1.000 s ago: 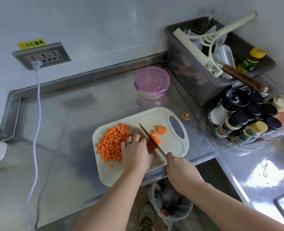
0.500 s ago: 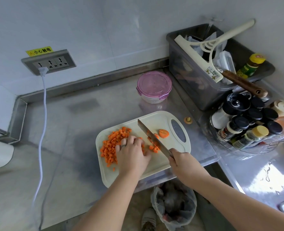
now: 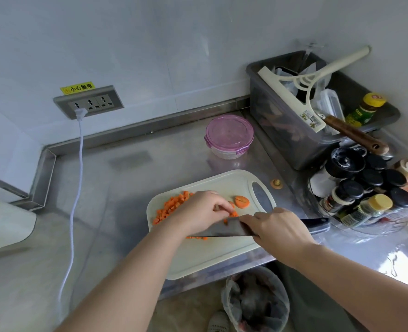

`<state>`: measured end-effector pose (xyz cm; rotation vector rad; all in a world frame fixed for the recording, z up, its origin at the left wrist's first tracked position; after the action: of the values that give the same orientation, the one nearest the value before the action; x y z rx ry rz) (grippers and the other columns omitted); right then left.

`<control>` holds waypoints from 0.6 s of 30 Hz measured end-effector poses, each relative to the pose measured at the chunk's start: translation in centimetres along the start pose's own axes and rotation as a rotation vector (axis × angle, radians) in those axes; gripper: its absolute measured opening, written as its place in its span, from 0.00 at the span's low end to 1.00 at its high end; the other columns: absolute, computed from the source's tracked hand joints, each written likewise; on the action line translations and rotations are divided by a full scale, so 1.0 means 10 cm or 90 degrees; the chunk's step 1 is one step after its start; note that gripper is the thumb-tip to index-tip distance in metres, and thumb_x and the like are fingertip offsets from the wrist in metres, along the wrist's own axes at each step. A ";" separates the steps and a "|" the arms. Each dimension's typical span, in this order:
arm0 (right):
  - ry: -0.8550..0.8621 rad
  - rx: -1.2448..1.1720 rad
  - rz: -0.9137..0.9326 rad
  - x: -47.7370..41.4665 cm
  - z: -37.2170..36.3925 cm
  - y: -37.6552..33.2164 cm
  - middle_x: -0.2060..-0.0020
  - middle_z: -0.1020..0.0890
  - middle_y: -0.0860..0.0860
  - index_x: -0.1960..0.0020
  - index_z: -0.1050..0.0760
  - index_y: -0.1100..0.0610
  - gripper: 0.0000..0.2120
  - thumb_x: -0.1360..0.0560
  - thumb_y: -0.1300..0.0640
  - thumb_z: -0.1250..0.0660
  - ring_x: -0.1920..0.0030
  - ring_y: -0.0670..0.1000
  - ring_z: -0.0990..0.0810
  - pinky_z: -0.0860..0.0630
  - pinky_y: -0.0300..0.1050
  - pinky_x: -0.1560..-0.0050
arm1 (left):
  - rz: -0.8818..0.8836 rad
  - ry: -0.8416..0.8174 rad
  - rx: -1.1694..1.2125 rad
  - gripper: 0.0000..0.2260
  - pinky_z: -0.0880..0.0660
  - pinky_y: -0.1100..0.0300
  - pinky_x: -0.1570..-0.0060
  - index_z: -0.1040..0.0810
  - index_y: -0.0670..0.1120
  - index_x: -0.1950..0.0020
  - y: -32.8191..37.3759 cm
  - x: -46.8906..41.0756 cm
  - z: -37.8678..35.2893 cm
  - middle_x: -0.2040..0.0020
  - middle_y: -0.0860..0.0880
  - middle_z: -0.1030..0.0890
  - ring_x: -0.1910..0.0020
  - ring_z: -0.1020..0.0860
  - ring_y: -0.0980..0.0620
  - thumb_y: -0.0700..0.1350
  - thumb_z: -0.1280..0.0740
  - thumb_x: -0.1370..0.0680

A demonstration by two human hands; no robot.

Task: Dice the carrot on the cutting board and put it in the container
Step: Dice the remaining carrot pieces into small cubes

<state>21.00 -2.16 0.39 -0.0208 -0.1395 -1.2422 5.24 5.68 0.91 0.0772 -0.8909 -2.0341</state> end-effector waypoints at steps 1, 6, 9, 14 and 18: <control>0.010 -0.002 -0.005 -0.03 -0.01 -0.01 0.81 0.28 0.46 0.63 0.18 0.49 0.18 0.51 0.57 0.18 0.84 0.51 0.36 0.47 0.37 0.76 | 0.009 -0.021 -0.014 0.08 0.29 0.67 0.50 0.17 0.51 0.46 -0.01 -0.03 -0.07 0.52 0.55 0.23 0.53 0.23 0.57 0.45 0.32 0.23; 0.045 0.009 0.010 -0.06 0.04 -0.06 0.83 0.31 0.47 0.67 0.20 0.49 0.18 0.54 0.58 0.19 0.79 0.51 0.46 0.49 0.38 0.74 | 0.062 0.033 -0.073 0.06 0.28 0.60 0.48 0.17 0.51 0.49 -0.29 -0.09 -0.18 0.49 0.51 0.22 0.50 0.22 0.52 0.44 0.32 0.24; 0.007 -0.024 0.014 -0.03 0.03 -0.05 0.79 0.26 0.47 0.61 0.19 0.49 0.17 0.47 0.56 0.19 0.80 0.51 0.40 0.49 0.37 0.76 | 0.112 0.113 -0.113 0.07 0.29 0.60 0.48 0.18 0.51 0.49 -0.47 -0.04 -0.11 0.48 0.54 0.21 0.48 0.22 0.53 0.42 0.33 0.23; -0.123 -0.226 -0.139 0.04 -0.02 0.09 0.54 0.18 0.46 0.37 0.27 0.44 0.13 0.19 0.50 0.44 0.57 0.52 0.21 0.29 0.42 0.63 | 0.151 0.395 -0.050 0.09 0.24 0.55 0.51 0.18 0.49 0.48 -0.48 0.11 0.16 0.50 0.52 0.20 0.52 0.20 0.50 0.39 0.34 0.24; -0.194 -0.528 -0.273 0.08 -0.11 0.19 0.71 0.27 0.48 0.59 0.26 0.57 0.11 0.21 0.55 0.41 0.71 0.47 0.28 0.34 0.37 0.71 | 0.066 0.562 0.000 0.10 0.32 0.70 0.54 0.19 0.44 0.46 -0.26 0.28 0.10 0.49 0.48 0.20 0.55 0.20 0.50 0.35 0.34 0.24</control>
<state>23.15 -2.45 -0.52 -0.9422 0.1244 -1.6452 1.33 5.01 0.81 0.8366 -0.3179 -1.6377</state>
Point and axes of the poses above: each hand's wrist, its own x-axis away from the middle knuckle, its own z-axis out of the back of the hand, y = z × x, the point moved 3 cm from there along -x, towards the middle knuckle
